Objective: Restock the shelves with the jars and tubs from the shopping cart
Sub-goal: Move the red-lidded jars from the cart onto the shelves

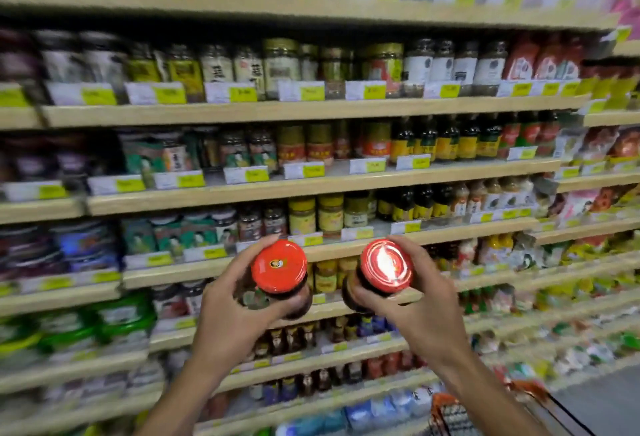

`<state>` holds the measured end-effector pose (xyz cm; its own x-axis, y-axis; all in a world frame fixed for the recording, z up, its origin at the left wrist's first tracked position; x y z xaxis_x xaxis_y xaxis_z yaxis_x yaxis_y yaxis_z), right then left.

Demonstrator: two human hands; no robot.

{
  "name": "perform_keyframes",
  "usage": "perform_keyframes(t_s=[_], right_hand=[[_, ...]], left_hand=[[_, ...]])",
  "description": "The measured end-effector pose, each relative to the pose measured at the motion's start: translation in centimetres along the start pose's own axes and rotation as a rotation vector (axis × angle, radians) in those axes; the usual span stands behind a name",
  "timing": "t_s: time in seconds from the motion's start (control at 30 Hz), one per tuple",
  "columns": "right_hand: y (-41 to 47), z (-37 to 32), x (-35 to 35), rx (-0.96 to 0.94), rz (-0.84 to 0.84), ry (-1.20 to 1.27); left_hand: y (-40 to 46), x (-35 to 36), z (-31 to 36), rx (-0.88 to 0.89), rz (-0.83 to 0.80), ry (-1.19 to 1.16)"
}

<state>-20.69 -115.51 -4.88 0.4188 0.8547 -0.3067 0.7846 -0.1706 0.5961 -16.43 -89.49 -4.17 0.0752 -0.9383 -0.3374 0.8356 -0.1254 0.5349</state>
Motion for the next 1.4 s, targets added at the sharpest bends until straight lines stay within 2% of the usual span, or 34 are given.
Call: perform_keyframes(t_s=[0.27, 0.53, 0.83, 1.07, 1.4], right_hand=[[-2.7, -8.9, 10.9, -0.11, -0.23, 0.153], [-5.7, -18.7, 23.7, -0.215, -0.386, 0.215], [-8.9, -29.7, 38.8, -0.252, -0.443, 0.378], [-10.5, -34.5, 47.5, -0.29, -0.497, 0.439], [-7.2, -35.3, 58.3, -0.317, -0.52, 0.488]], left_hand=[[-8.8, -14.5, 1.9, -0.038, 0.243, 0.199], [-15.6, -29.7, 1.6, -0.045, 0.393, 0.274], [-21.1, -47.4, 0.6, -0.047, 0.491, 0.351], [-23.6, -55.7, -2.1, -0.082, 0.568, 0.393], [-20.1, -62.5, -9.6, -0.091, 0.593, 0.439]])
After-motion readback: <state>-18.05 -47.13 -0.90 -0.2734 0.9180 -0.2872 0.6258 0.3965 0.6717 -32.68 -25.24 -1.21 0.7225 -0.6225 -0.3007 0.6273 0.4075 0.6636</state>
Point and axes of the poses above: each hand's wrist, its own y-axis towards the middle knuckle, its own x-axis out of the palm, z = x × y, the point moved 4 cm from there along y, towards the middle knuckle, and after that the axes turned 4 degrees about y, right-handed, at the moved point
